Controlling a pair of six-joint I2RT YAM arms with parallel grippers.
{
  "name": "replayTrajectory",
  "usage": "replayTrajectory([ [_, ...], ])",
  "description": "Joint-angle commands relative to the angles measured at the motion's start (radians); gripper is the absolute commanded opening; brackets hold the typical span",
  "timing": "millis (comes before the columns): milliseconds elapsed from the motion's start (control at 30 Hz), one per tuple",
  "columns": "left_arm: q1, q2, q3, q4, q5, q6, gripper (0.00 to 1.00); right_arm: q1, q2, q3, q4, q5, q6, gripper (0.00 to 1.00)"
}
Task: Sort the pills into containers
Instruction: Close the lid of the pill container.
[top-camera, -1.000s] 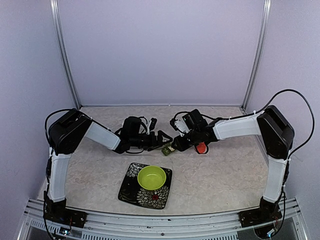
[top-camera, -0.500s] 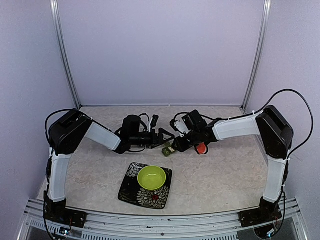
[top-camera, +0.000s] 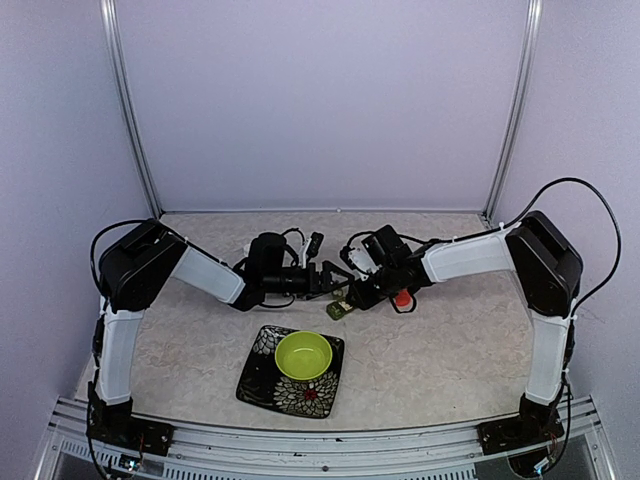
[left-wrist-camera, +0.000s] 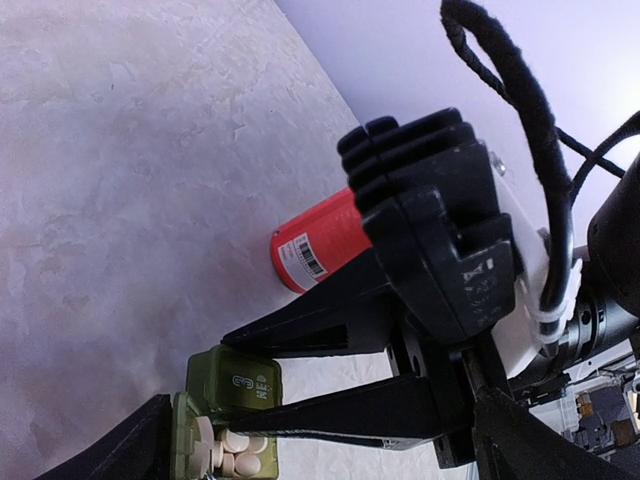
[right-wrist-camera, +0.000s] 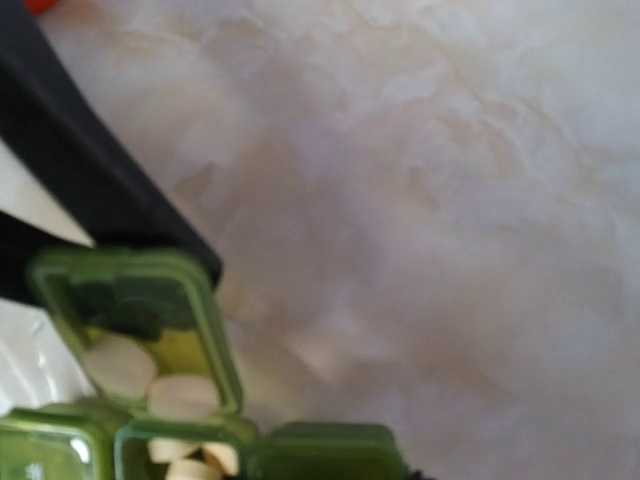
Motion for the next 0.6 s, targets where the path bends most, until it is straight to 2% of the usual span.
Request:
replayTrajectory([
  [0, -0.026, -0.029, -0.018, 0.025, 0.025, 0.027, 0.99, 0.007, 0.021, 0.023, -0.004, 0.019, -0.002, 0.25],
  [567, -0.043, -0.031, -0.064, 0.125, 0.070, 0.005, 0.99, -0.001, 0.028, 0.031, -0.013, 0.040, 0.006, 0.27],
])
